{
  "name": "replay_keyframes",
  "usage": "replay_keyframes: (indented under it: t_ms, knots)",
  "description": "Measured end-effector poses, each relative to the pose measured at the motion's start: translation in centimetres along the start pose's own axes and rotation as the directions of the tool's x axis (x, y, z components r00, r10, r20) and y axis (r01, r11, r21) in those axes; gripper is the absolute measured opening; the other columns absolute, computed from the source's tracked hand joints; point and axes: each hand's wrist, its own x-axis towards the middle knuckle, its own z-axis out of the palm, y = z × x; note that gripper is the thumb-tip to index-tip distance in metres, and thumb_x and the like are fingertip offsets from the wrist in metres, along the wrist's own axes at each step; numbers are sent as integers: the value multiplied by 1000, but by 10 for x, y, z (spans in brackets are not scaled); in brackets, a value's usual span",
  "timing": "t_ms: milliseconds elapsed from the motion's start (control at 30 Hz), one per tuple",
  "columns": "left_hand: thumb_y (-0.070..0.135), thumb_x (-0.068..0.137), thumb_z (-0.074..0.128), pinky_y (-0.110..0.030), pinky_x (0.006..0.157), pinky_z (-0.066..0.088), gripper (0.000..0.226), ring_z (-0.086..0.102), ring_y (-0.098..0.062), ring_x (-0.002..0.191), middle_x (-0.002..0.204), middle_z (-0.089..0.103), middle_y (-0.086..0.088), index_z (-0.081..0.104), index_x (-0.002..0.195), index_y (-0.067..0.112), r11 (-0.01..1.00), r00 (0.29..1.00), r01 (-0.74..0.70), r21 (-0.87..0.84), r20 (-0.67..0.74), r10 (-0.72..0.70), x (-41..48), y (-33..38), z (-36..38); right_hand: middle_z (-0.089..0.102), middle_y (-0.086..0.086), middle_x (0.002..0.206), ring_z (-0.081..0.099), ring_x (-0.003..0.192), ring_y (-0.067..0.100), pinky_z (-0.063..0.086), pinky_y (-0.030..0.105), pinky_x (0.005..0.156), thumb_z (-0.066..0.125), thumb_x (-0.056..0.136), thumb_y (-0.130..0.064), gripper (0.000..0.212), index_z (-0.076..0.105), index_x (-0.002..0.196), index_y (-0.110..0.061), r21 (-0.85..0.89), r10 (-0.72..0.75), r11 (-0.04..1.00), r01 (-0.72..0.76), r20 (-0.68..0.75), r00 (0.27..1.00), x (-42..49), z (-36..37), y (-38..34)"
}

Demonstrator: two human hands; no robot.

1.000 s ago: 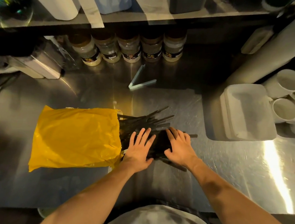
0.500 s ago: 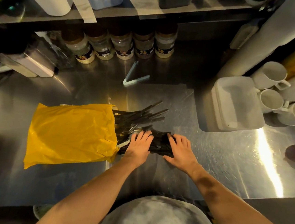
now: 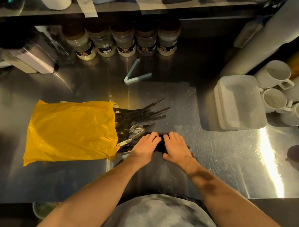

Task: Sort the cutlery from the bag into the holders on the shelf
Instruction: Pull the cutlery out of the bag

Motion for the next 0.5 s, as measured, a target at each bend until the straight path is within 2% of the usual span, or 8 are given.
replay_keyframes:
  t_ms: [100,233,367,500]
  knots:
    - [-3,79,73,-33,107,45,62,53,-20,120,144,37,-4,46,131,17,997,997,77,-20,13,-77,4,1,-3,51,12,127,48,115,30,41,38,95,71,80,-30,60,46,131,-10,27,65,997,-66,58,996,3,-3,-8]
    - [-4,79,69,-38,118,34,70,39,-24,133,150,37,-5,42,141,16,991,993,114,77,34,-117,5,-4,-5,53,14,130,51,117,31,45,40,95,68,86,-23,53,44,131,-8,63,126,989,-133,112,986,7,-2,-15]
    - [-6,79,66,-34,113,36,64,42,-20,124,138,47,-2,48,136,18,988,994,90,126,46,-96,4,-10,-4,53,13,131,52,118,30,46,40,94,68,90,-24,49,44,130,-9,-9,181,983,-181,133,974,8,4,-25]
    - [-1,82,66,-37,116,31,63,38,-23,131,143,43,-3,47,137,21,980,992,113,165,27,-119,2,-10,-3,54,13,130,54,116,28,46,39,93,63,94,-24,43,44,130,-9,-104,214,974,-203,110,971,6,11,-35]
